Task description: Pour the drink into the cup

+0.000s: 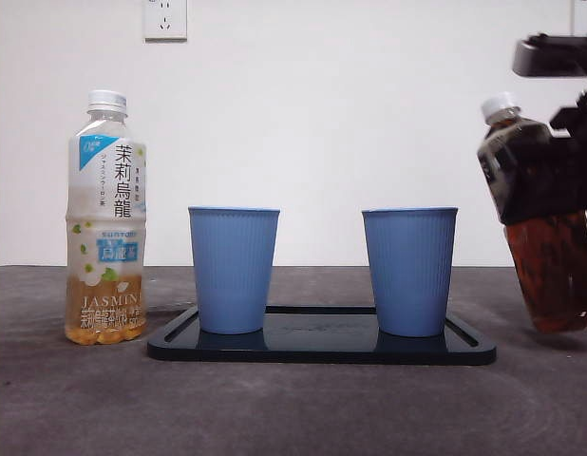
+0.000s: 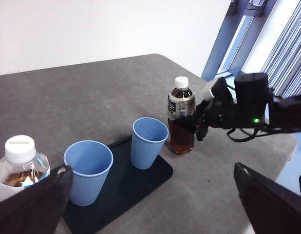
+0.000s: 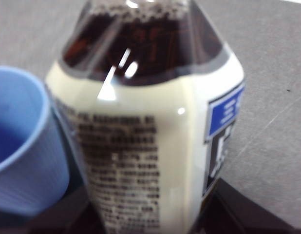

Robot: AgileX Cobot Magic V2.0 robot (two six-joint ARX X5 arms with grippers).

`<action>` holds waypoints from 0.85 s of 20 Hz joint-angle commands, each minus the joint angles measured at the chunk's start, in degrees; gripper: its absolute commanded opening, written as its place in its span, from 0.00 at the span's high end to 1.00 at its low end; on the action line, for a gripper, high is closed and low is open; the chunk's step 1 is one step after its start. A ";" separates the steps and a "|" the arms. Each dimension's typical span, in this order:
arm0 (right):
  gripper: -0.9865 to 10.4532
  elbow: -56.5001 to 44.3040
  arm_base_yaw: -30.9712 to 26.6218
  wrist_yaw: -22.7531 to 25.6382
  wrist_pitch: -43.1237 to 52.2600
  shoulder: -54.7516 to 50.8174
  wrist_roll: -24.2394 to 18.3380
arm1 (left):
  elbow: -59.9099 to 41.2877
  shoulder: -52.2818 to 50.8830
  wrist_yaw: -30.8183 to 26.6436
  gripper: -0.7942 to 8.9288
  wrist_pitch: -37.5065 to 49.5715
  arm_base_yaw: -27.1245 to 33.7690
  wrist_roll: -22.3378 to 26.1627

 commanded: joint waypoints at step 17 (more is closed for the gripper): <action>0.78 24.68 14.75 26.23 -41.40 -0.98 -28.50 | 1.31 -2.25 -1.40 0.37 2.58 -0.22 4.13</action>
